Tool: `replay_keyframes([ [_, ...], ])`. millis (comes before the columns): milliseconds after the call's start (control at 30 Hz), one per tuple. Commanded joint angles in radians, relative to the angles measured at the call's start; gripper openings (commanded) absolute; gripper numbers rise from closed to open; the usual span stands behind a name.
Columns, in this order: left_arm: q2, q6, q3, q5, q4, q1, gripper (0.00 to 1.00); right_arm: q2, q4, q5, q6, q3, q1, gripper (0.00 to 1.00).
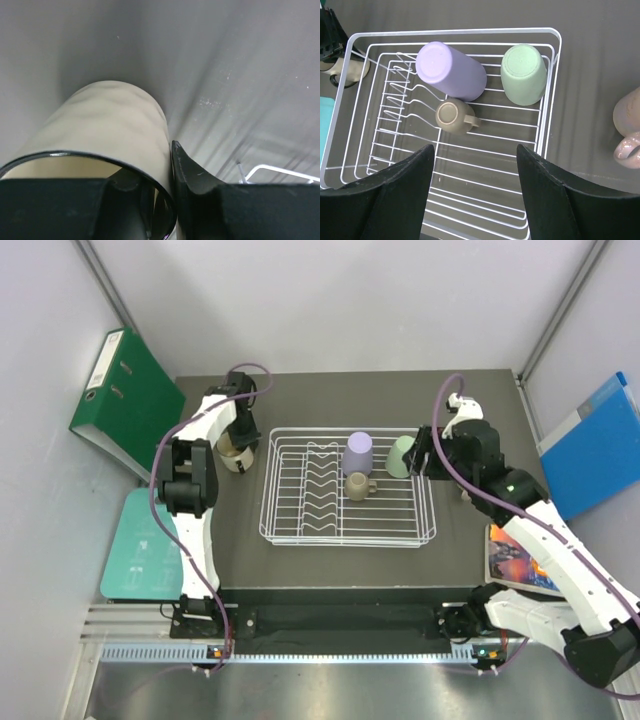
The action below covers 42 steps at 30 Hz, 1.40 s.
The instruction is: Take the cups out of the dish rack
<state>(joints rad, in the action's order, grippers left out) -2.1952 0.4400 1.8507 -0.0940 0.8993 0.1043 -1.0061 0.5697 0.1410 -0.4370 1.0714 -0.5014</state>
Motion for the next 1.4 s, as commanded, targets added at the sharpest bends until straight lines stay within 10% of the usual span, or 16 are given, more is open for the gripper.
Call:
replay_keyframes([
  [0, 0.048, 0.008, 0.022, -0.026, -0.007, -0.008, 0.38, -0.009, -0.040, 0.016, 0.011, -0.005, -0.002, 0.66],
  [467, 0.274, 0.089, -0.024, -0.196, 0.012, 0.008, 0.66, -0.071, -0.077, -0.038, 0.059, 0.002, -0.011, 0.66],
  [700, 0.570, 0.170, -0.290, -0.216, -0.186, 0.101, 0.88, -0.115, -0.096, -0.057, 0.092, -0.027, -0.069, 0.65],
  [1367, 1.025, 0.256, -0.677, -0.211, -0.332, 0.480, 0.81, -0.482, -0.225, -0.080, 0.159, 0.010, -0.140, 0.58],
])
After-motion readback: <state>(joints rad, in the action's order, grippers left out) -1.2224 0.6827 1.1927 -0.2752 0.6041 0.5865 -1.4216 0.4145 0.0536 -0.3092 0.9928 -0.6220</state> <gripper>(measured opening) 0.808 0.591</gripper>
